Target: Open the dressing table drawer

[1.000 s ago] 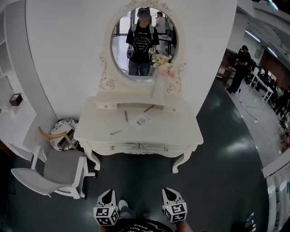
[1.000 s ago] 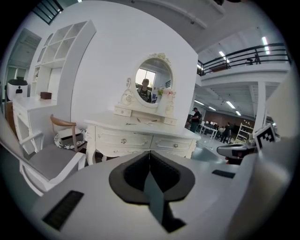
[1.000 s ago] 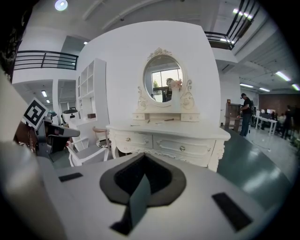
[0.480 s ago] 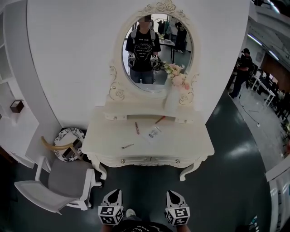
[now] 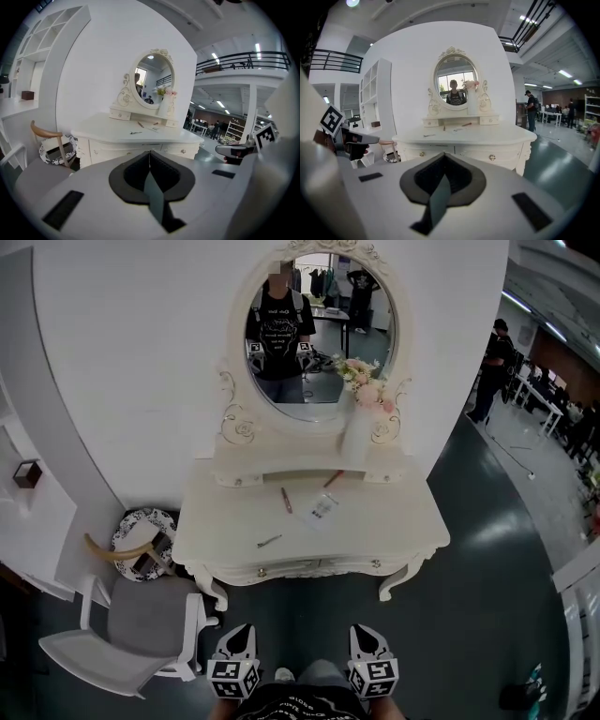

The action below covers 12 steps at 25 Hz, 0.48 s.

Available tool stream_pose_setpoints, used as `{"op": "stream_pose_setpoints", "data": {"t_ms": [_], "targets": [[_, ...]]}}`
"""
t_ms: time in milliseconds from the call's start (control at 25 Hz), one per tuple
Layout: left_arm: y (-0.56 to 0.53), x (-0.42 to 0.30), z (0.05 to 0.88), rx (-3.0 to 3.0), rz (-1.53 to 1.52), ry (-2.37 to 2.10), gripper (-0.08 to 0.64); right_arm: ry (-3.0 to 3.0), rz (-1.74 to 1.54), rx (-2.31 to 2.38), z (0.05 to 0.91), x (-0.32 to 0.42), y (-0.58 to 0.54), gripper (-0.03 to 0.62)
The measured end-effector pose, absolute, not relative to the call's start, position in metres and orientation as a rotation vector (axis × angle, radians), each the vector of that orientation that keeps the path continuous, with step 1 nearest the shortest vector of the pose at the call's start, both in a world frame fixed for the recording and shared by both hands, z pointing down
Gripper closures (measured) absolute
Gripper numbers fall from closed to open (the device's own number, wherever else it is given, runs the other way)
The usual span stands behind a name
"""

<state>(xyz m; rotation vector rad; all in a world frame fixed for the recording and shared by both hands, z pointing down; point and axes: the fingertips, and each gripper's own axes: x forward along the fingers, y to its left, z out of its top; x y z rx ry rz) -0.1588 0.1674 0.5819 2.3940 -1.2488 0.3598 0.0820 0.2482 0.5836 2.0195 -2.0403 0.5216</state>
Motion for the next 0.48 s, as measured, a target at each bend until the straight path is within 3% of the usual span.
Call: {"op": "stream_pose_setpoints", "data": {"t_ms": [480], "targets": [[0.152,-0.173,0.589,2.360,0.370,-1.297,0.543,-2.071,0.521,1.972,0.591,0.073,0.225,0.581]]}}
